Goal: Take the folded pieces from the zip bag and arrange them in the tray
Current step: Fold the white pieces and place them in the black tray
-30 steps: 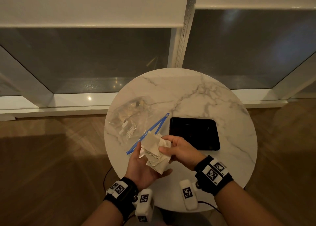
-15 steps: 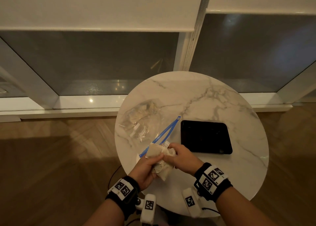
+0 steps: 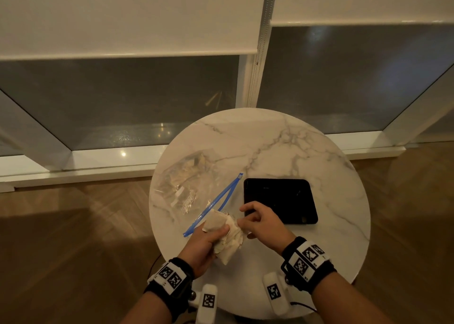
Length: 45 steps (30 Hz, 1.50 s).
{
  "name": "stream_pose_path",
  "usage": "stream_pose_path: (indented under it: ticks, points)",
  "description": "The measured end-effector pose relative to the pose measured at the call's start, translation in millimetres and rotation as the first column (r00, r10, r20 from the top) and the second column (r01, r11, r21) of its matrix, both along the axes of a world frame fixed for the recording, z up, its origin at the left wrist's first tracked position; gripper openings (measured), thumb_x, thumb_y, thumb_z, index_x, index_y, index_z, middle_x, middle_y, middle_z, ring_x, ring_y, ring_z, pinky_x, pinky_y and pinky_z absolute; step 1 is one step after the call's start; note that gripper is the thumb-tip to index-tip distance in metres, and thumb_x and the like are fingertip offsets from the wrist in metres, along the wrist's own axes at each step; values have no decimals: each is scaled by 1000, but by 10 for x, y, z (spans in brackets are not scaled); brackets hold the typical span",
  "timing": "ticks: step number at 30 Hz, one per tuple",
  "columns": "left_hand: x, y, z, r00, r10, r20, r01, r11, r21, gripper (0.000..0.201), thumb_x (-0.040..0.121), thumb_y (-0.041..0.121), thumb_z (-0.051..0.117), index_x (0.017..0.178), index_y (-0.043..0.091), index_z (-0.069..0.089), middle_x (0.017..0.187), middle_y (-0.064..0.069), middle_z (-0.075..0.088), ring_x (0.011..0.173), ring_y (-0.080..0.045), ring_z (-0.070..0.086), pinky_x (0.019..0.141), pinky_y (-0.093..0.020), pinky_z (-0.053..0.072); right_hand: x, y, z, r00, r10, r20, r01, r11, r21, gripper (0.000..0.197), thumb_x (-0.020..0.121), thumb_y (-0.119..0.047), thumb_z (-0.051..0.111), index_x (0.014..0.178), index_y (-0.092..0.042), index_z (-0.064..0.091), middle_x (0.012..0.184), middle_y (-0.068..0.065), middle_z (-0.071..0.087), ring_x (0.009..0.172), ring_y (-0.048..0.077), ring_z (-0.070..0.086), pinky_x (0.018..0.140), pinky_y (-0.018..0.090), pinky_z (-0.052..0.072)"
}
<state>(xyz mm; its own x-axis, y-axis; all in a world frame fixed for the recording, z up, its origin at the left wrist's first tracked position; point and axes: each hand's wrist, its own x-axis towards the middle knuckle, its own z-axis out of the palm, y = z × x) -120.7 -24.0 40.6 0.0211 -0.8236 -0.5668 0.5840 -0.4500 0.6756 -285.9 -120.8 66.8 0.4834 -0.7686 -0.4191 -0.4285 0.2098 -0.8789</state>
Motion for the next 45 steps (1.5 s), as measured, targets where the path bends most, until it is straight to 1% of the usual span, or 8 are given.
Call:
stream_pose_path:
  ticks: [2,10,17,21,28,36,40,45]
  points:
    - [-72,-28,25,998,-20,62,20,1000,4,36,95,11,63,131,6,60,124,-22,68,116,-38,66,98,-49,54,-50,-38,-38,997,71,-16,-71,997,-6,23,87,-29,72,108,-26,62,94,9,70,83,20,69,67,26,58]
    - [-291,-104,-2,991,-16,131,5,996,88,33,97,24,60,124,4,65,115,-21,72,106,-36,70,94,-48,54,-72,-165,-348,960,238,-146,-248,967,-59,14,82,-40,70,93,-34,67,91,-6,69,85,10,67,80,35,59]
    - [-341,-85,-146,983,-27,180,20,999,42,38,90,14,71,122,-4,61,117,-31,66,104,-37,68,90,-45,56,-42,-232,-449,986,138,-91,-150,976,-155,6,84,-24,74,83,-27,69,82,-8,69,81,7,65,79,25,54]
    - [-357,-100,-183,966,5,257,-20,998,55,34,88,6,71,120,-2,62,111,-23,71,100,-32,70,85,-38,58,-63,-271,-429,993,103,-55,-112,974,-198,7,83,-22,76,82,-28,72,84,-9,68,79,7,63,75,21,54]
    - [-430,-198,-148,943,19,332,-35,998,43,35,88,4,71,122,8,64,113,-14,74,108,-29,70,94,-40,56,-139,-407,-324,998,33,54,-21,977,-211,3,83,-15,73,83,-18,72,80,-4,70,78,11,66,78,31,57]
    - [-407,-256,-273,935,37,352,-86,989,124,61,66,31,82,121,13,65,114,-11,74,108,-30,70,101,-52,52,-286,-654,-127,956,-184,229,186,983,13,21,87,1,57,74,-14,59,66,-1,56,66,20,54,65,40,50]
    - [-358,-248,-421,922,-17,386,-60,981,187,47,68,24,78,114,13,72,113,-12,75,109,-32,70,105,-55,49,-393,-775,-143,936,-269,227,244,961,131,28,91,-2,51,68,-19,54,74,5,53,78,28,56,67,39,52]
    - [-383,-292,-466,837,-108,536,-82,944,319,20,83,21,72,101,12,74,96,-9,77,96,-27,72,95,-43,55,-477,-852,-61,918,-345,195,257,893,370,11,103,-14,41,94,-10,46,104,24,66,81,41,72,58,38,59]
